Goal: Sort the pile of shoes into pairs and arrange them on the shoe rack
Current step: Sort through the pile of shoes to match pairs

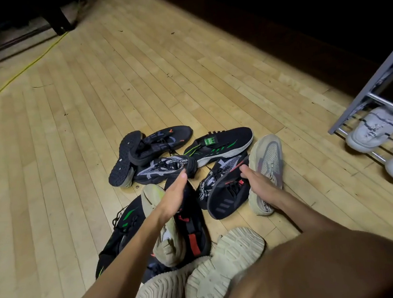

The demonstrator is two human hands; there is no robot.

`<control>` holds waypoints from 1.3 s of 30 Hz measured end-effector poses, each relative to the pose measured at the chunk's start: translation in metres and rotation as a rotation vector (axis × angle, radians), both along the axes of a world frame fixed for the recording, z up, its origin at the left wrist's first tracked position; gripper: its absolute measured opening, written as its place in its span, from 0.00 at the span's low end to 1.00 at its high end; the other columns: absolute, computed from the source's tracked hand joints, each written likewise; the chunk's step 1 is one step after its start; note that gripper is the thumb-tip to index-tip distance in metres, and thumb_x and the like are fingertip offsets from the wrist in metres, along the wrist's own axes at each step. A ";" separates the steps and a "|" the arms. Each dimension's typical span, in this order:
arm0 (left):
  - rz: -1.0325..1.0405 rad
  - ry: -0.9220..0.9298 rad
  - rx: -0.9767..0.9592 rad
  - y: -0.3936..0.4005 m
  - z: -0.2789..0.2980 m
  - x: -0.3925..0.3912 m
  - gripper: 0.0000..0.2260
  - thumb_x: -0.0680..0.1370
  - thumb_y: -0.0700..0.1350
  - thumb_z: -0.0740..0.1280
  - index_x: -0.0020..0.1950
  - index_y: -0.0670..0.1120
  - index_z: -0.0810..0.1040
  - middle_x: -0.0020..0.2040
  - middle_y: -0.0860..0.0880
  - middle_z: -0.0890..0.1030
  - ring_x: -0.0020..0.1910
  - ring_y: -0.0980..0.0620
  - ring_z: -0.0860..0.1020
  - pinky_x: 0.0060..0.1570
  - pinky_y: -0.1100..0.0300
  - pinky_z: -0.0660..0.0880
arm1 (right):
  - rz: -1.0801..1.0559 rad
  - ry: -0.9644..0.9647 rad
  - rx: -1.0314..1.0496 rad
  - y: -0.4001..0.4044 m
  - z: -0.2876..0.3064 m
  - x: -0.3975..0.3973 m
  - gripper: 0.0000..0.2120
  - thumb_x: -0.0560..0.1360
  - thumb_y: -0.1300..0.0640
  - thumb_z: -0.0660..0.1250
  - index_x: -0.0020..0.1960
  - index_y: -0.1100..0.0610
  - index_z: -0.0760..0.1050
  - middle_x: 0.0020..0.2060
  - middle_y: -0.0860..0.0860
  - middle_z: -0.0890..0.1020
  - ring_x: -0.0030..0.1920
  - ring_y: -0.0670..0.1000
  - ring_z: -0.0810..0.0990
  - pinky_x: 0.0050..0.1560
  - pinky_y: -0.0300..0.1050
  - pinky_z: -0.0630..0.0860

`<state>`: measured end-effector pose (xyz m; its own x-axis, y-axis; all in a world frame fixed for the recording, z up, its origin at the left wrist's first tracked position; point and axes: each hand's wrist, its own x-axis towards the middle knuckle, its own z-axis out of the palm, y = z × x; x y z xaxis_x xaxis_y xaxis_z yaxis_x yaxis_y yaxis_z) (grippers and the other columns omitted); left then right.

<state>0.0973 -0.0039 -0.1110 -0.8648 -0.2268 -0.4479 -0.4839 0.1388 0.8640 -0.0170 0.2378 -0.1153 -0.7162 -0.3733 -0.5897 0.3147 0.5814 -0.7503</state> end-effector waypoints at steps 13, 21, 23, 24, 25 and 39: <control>-0.070 -0.054 0.058 0.055 0.002 0.043 0.37 0.72 0.75 0.53 0.78 0.60 0.56 0.77 0.61 0.57 0.75 0.62 0.55 0.77 0.54 0.49 | -0.014 0.007 -0.029 0.023 0.012 0.026 0.40 0.72 0.26 0.46 0.75 0.48 0.68 0.74 0.50 0.71 0.74 0.53 0.66 0.75 0.59 0.61; -0.127 -0.059 0.012 0.078 0.003 0.043 0.29 0.81 0.62 0.55 0.79 0.54 0.55 0.79 0.57 0.56 0.70 0.66 0.55 0.68 0.65 0.50 | -0.035 0.006 -0.008 0.037 0.023 0.039 0.47 0.66 0.23 0.47 0.75 0.49 0.67 0.73 0.49 0.72 0.73 0.51 0.67 0.75 0.57 0.62; -0.149 -0.072 0.006 0.083 0.004 0.039 0.29 0.82 0.60 0.56 0.80 0.52 0.54 0.79 0.55 0.57 0.71 0.64 0.56 0.69 0.64 0.52 | -0.044 0.012 -0.003 0.041 0.023 0.039 0.48 0.65 0.22 0.47 0.74 0.50 0.69 0.72 0.49 0.72 0.73 0.51 0.68 0.75 0.57 0.62; -0.161 -0.085 0.011 0.086 0.005 0.038 0.29 0.82 0.58 0.58 0.80 0.52 0.53 0.79 0.53 0.58 0.73 0.62 0.57 0.70 0.63 0.54 | -0.046 0.009 -0.005 0.043 0.023 0.039 0.48 0.65 0.22 0.47 0.74 0.50 0.70 0.72 0.50 0.73 0.72 0.52 0.68 0.75 0.57 0.62; -0.179 -0.108 0.016 0.089 0.005 0.038 0.30 0.81 0.57 0.59 0.80 0.51 0.52 0.79 0.51 0.59 0.75 0.58 0.59 0.71 0.62 0.55 | -0.047 0.003 -0.013 0.046 0.023 0.038 0.47 0.65 0.22 0.47 0.72 0.51 0.71 0.70 0.51 0.74 0.70 0.52 0.70 0.74 0.58 0.63; -0.724 -0.365 -0.534 0.133 -0.008 0.075 0.50 0.70 0.61 0.71 0.80 0.49 0.42 0.81 0.45 0.47 0.78 0.46 0.54 0.75 0.53 0.57 | -0.066 -0.014 -0.049 0.060 0.021 0.059 0.52 0.62 0.17 0.47 0.77 0.46 0.63 0.75 0.49 0.69 0.75 0.51 0.65 0.76 0.57 0.61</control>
